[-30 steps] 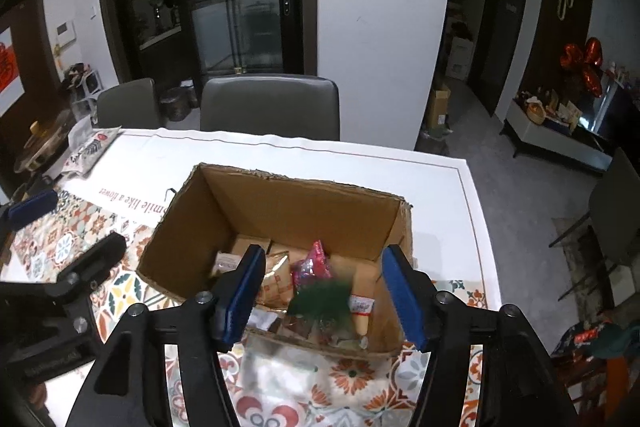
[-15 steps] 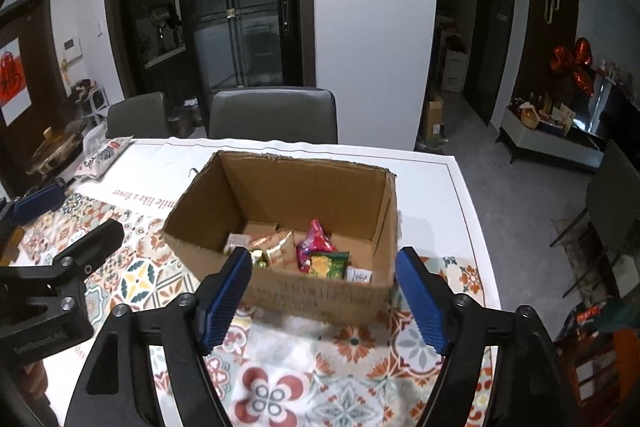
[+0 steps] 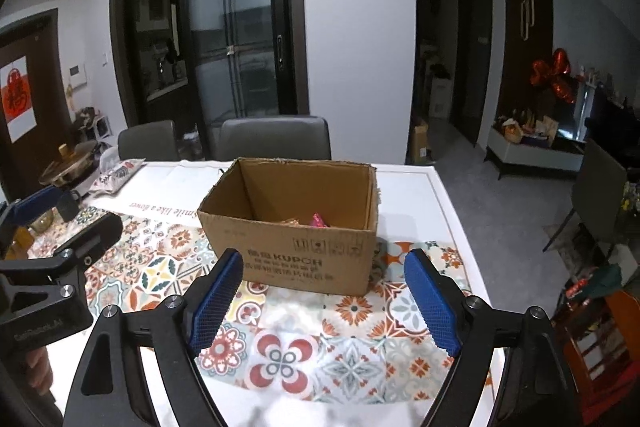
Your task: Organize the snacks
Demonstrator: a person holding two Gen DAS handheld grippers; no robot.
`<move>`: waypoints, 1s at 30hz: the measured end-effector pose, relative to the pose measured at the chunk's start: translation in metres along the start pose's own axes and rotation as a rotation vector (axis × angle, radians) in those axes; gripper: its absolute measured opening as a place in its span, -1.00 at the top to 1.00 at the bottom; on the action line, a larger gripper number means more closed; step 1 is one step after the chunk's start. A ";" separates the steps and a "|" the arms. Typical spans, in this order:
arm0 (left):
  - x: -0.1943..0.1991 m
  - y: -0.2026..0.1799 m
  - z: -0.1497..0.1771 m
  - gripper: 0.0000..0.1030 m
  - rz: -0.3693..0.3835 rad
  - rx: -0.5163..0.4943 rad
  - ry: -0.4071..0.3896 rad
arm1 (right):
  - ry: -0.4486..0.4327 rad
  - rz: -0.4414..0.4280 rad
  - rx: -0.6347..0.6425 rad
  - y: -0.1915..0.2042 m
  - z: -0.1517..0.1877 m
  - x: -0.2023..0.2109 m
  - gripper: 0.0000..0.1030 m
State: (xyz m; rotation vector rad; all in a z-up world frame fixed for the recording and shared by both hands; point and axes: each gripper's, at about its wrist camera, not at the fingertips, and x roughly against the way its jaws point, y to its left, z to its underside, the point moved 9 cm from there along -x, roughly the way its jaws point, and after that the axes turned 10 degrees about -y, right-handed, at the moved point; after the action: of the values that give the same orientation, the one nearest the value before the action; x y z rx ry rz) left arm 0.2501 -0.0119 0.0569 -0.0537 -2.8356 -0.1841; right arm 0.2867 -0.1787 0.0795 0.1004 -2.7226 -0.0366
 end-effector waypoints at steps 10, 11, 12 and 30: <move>0.036 0.002 0.010 -1.00 0.002 0.035 -0.026 | -0.040 0.011 0.015 0.002 0.016 0.035 -0.62; 0.038 0.003 0.012 -0.99 -0.005 0.033 -0.028 | -0.042 0.012 0.019 0.002 0.018 0.037 -0.62; 0.040 0.003 0.013 -1.00 -0.009 0.029 -0.029 | -0.044 0.013 0.021 0.002 0.019 0.039 -0.62; 0.058 -0.004 0.023 -1.00 -0.010 0.016 -0.043 | -0.050 0.000 -0.007 -0.002 0.036 0.056 -0.62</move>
State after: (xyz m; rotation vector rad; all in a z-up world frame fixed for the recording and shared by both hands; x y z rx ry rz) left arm 0.1876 -0.0115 0.0518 -0.0412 -2.8801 -0.1643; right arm 0.2215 -0.1841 0.0687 0.0984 -2.7725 -0.0487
